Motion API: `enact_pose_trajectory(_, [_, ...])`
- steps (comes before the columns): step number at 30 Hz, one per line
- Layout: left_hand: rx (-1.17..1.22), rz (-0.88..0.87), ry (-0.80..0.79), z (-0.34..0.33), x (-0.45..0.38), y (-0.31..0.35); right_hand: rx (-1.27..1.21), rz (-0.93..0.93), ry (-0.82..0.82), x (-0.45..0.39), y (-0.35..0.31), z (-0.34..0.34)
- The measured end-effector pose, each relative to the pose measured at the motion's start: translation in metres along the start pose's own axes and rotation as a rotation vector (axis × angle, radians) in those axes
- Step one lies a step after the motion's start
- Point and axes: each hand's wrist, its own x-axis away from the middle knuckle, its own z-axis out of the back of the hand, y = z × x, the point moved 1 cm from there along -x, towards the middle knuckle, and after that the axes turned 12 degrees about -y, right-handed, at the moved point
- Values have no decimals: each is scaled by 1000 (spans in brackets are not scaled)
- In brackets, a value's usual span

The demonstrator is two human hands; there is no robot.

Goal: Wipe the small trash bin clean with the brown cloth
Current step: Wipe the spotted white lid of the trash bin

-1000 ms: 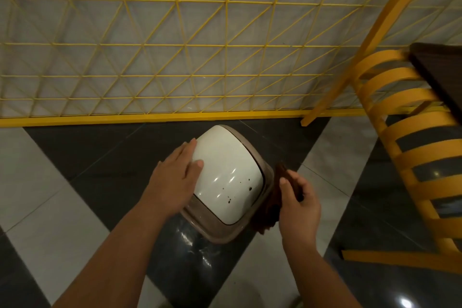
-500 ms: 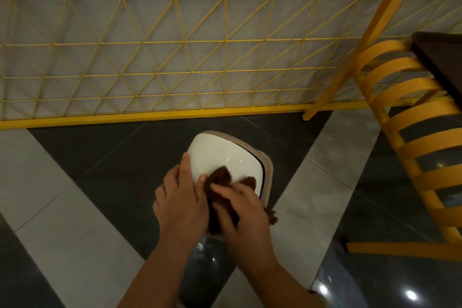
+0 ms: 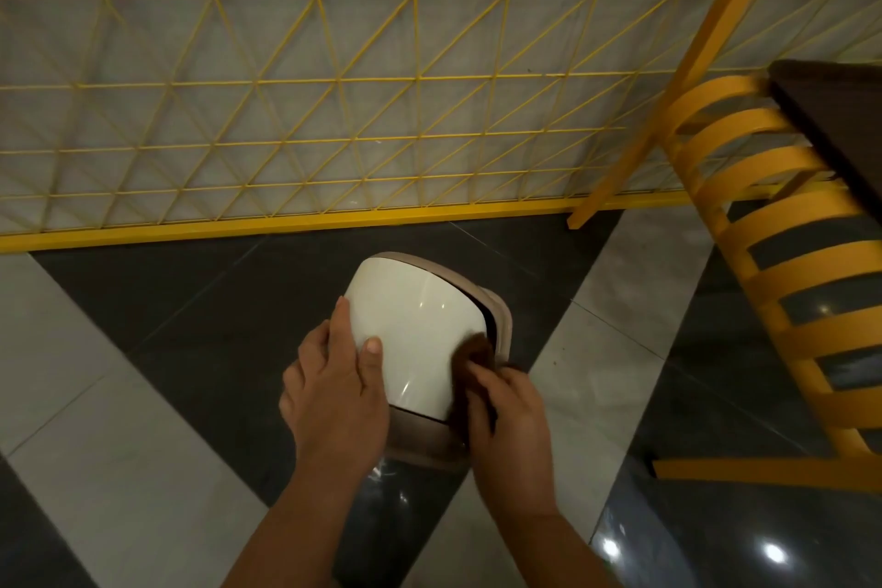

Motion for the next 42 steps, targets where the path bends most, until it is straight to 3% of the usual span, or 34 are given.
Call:
enact_pose_trajectory(7, [-17,7,23,-2,0,3,-67,-236,20,-44,-15,-6])
enact_pose_trajectory(14, [-30,12,27,-1,1,3,17,-33,-113,8,7,1])
enact_pose_trajectory(18, [-25,12,28,-1,1,5,-22,-124,-67,-2,2,1])
enact_pose_trajectory(24, [-25,21,19,0,2,6,-163,60,33,40,13,-5])
enact_pose_trajectory(28, [-30,18,4,1,2,3,-251,-128,66,22,25,-6])
enact_pose_trajectory(33, [-35,-7,1,1,-1,2,-382,-348,234,-46,14,6])
enact_pose_trajectory(35, [-39,4,4,0,-2,4,-371,-348,213,-52,13,8])
enact_pose_trajectory(39, [-44,-17,3,3,-5,5,-296,-178,122,-3,20,-9])
enact_pose_trajectory(42, [-56,-89,-34,7,-8,-1,-329,-273,116,19,37,-9])
